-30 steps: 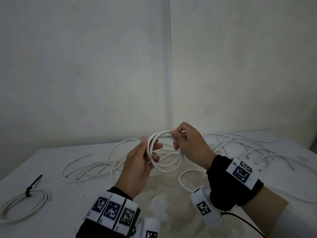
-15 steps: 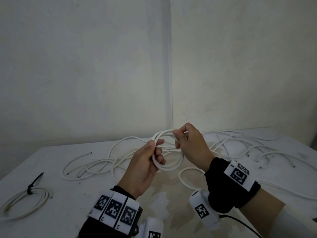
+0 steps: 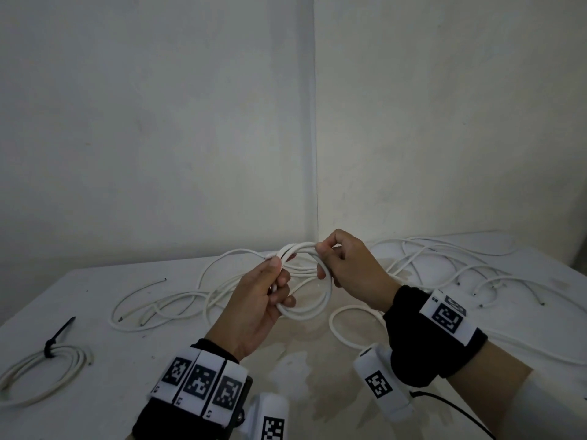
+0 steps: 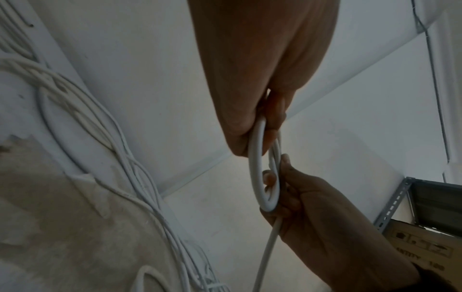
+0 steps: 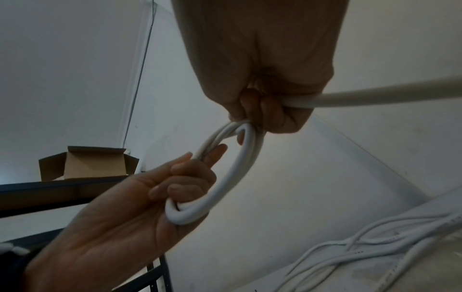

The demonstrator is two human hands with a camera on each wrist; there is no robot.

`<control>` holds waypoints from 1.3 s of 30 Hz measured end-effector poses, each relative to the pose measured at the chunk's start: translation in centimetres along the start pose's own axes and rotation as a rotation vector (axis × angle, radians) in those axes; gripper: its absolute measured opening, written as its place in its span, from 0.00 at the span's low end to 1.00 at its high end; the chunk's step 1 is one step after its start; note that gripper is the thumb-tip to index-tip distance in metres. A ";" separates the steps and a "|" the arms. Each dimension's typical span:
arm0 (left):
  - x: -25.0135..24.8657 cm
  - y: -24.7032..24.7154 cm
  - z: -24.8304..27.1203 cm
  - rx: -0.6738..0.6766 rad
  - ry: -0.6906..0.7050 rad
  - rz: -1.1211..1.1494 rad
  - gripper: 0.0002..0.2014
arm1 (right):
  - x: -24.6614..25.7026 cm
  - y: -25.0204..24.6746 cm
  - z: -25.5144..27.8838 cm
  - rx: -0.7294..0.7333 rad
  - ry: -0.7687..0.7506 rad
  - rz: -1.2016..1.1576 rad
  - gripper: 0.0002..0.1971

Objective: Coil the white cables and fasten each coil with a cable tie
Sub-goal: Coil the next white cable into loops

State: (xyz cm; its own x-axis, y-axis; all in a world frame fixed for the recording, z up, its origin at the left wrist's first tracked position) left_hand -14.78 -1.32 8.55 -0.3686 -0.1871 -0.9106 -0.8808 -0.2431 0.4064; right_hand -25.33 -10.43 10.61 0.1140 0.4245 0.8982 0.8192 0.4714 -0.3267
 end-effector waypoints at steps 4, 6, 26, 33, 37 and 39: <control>0.1 0.2 0.1 0.010 -0.003 -0.037 0.13 | -0.4 0.1 -0.1 0.006 -0.002 -0.005 0.11; 0.3 0.2 0.1 -0.004 0.007 -0.071 0.16 | -0.3 0.1 -0.1 0.017 -0.009 0.006 0.10; -0.8 -3.7 0.1 -0.122 -0.025 -0.137 0.17 | -1.4 -3.0 -1.9 -0.120 -0.221 0.652 0.14; -1.7 -3.8 0.0 -0.156 0.070 -0.159 0.12 | -3.4 0.2 -1.3 0.185 -0.122 0.909 0.17; -2.9 -5.5 -0.9 -0.297 0.155 0.031 0.12 | -5.1 1.5 -0.5 0.343 -0.126 0.905 0.22; -3.6 -6.5 -1.2 -0.351 0.192 0.107 0.13 | -5.9 1.1 -0.3 0.319 -0.147 0.979 0.27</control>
State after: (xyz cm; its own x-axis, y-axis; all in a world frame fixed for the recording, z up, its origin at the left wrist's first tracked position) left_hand -7.38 -0.23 9.27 -0.3611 -0.3955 -0.8445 -0.6735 -0.5158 0.5295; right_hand -24.93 -12.70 5.02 0.5619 0.8115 0.1605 0.2159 0.0434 -0.9754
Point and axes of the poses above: each hand's wrist, its own z-axis away from the middle knuckle, its own y-axis out of the palm, x = y × z, the point moved 6 cm from there along -z, towards the middle knuckle
